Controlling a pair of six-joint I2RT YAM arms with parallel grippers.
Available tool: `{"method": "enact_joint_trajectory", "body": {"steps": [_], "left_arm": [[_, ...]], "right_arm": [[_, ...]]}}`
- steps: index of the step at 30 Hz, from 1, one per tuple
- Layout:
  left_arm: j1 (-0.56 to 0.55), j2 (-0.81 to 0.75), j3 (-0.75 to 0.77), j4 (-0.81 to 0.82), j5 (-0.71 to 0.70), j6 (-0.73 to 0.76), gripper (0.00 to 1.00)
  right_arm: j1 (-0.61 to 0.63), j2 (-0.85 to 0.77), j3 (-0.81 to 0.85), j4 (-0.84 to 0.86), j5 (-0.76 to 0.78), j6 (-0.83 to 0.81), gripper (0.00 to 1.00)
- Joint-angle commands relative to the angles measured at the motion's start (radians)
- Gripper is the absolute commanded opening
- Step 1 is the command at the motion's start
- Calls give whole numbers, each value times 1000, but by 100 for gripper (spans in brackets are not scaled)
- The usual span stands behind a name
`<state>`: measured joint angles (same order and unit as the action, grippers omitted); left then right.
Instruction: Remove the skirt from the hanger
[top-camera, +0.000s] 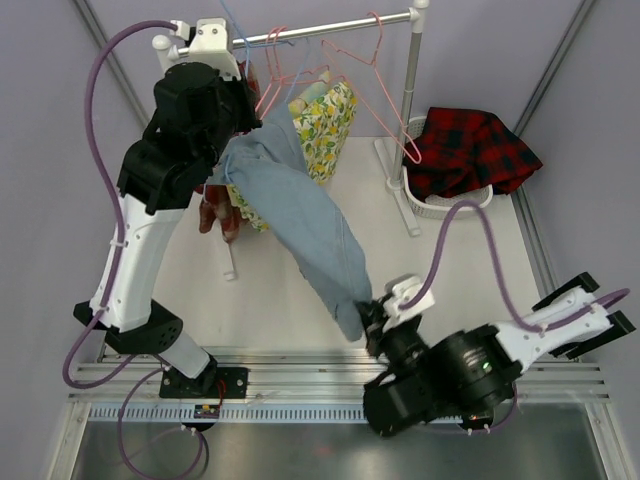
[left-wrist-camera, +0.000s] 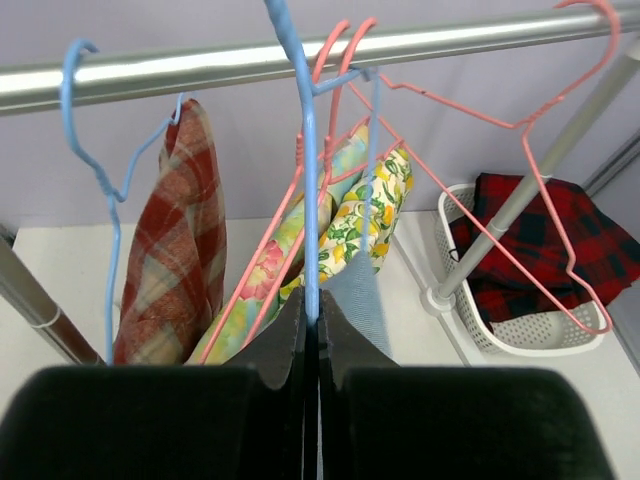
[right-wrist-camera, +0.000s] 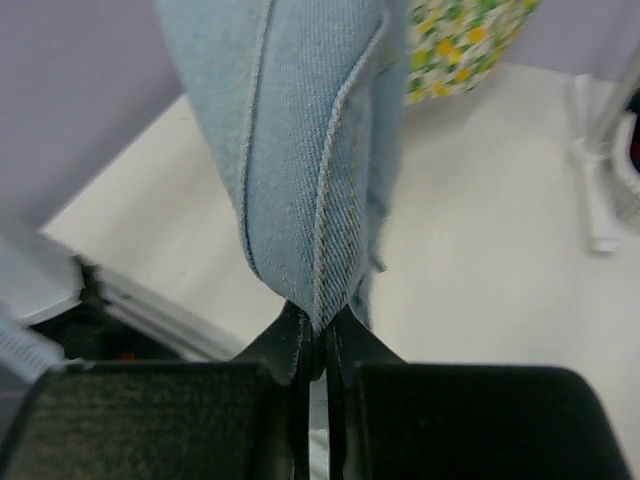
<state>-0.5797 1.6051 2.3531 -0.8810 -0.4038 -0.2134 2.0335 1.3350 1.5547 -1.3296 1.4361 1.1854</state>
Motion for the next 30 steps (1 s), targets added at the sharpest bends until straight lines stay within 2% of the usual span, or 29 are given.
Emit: {"method": "enact_joint_trajectory", "body": {"steps": [1,2,3,4,6,7,8,10,12,13,14,16,17,18,19,20,21,22,23,26,27,28,29,30], "left_arm": [[-15,-120,8,128,58,51,0],[-32,-132,-18,131,71,63,0],[-54,-143,-31,142,72,77,0],[-77,-151,-40,146,72,94,0],[-155,-162,-61,148,44,153,0],[-178,-159,-60,142,14,167,0],[-216,-151,-57,140,-54,195,0],[-239,-139,-45,136,-156,206,0],[-243,-135,-41,139,-184,206,0],[-246,-134,-41,142,-190,206,0],[-250,-135,-44,142,-182,206,0],[-265,-146,-67,155,-167,198,0],[-273,-151,-81,163,-162,198,0],[-279,-160,-96,183,-156,198,0],[-295,-162,-129,192,-153,198,0],[-299,-165,-138,198,-152,198,0],[-304,-165,-149,203,-148,198,0],[-310,-160,-155,203,-148,194,0],[-315,-160,-169,205,-147,190,0],[-331,-162,-204,218,-133,184,0],[-338,-163,-215,224,-132,184,0],[-347,-166,-230,232,-132,184,0],[-350,-171,-242,246,-130,183,0],[-353,-174,-271,255,-127,183,0]], "right_arm": [[-144,-181,-19,-13,126,-387,0],[-179,-213,-24,118,130,-512,0],[-205,-282,-25,172,144,-614,0],[-225,-322,-31,238,159,-824,0],[-231,-441,-53,561,207,-1101,0],[-233,-480,-94,701,234,-1412,0],[-239,-514,-102,856,269,-1516,0],[-275,-598,-75,848,271,-1549,0],[-340,-677,-64,883,270,-1551,0],[-341,-691,-30,864,268,-1503,0],[-343,-701,-9,771,251,-1463,0],[-341,-706,27,689,139,-1439,0],[-341,-708,15,740,-8,-1490,0],[-341,-705,-17,854,-35,-1591,0],[-337,-698,-115,1027,-29,-1932,0],[-337,-686,-158,1427,-55,-2112,0],[-337,-672,-180,1566,-72,-2253,0],[-335,-657,-165,1651,-88,-2416,0],[-337,-637,-141,1706,-124,-2451,0],[-316,-616,-7,1687,-177,-2497,0],[-300,-613,36,1727,-178,-2602,0],[-245,-603,47,1912,-180,-2697,0],[-214,-580,65,2005,-180,-2794,0],[-184,-568,96,2094,-184,-2995,0]]}}
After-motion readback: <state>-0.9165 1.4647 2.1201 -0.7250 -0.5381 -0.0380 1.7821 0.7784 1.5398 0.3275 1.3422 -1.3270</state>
